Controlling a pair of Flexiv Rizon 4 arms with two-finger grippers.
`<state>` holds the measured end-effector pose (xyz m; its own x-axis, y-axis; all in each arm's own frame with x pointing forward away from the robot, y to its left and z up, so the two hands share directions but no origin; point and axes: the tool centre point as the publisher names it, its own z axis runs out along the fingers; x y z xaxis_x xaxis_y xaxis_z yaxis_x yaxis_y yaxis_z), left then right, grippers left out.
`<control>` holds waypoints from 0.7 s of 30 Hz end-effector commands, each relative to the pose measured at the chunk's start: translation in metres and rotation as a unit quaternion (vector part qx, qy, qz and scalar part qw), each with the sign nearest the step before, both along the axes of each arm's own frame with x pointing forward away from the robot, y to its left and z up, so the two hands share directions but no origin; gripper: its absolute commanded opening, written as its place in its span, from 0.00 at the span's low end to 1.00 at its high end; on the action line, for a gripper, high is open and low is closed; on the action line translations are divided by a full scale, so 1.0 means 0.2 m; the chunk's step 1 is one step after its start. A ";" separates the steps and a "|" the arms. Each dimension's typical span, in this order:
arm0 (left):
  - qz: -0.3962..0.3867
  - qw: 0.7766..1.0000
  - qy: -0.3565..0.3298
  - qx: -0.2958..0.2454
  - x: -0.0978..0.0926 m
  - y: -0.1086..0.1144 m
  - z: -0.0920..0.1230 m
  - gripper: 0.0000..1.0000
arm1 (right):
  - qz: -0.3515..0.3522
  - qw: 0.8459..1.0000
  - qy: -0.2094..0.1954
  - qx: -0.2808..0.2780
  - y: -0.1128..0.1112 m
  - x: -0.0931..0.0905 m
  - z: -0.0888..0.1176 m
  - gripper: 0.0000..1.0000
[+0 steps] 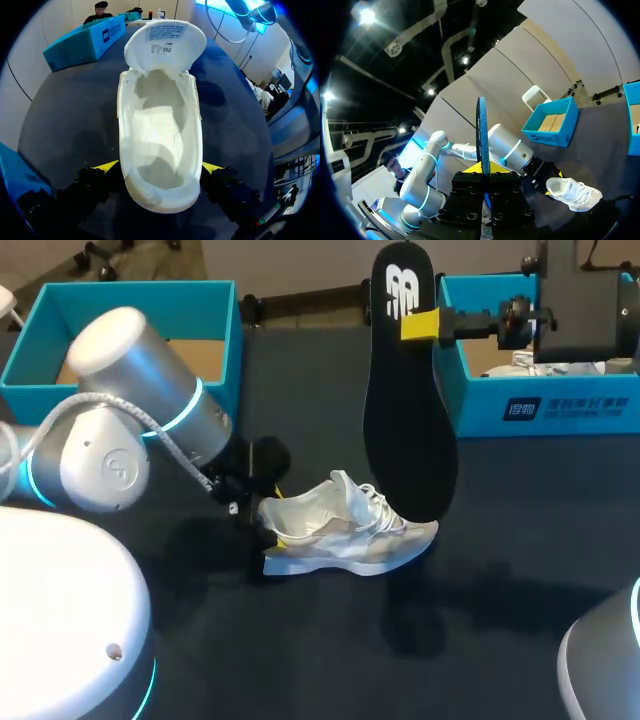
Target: Take the shoe out of the shoebox, open the shoe tongue, remove and reinsert the insole, then place the shoe into the shoebox
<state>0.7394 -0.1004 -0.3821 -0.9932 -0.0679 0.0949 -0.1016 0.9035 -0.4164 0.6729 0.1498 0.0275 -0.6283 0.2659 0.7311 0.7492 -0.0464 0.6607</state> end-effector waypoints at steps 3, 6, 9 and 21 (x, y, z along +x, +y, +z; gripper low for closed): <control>-0.005 0.998 0.003 0.063 0.00 -0.02 0.01 1.00 | 0.001 1.000 0.001 -0.001 0.02 0.01 0.00 0.00; -0.005 0.998 0.003 0.063 0.00 -0.02 0.01 1.00 | 0.001 1.000 0.001 -0.001 0.02 0.01 0.00 0.00; -0.005 0.998 0.003 0.063 0.00 -0.02 0.01 1.00 | 0.001 1.000 0.001 -0.001 0.02 0.01 0.00 0.00; -0.007 0.994 -0.045 0.100 -0.02 -0.01 0.08 1.00 | 0.001 1.000 0.001 -0.001 0.02 0.01 0.00 0.00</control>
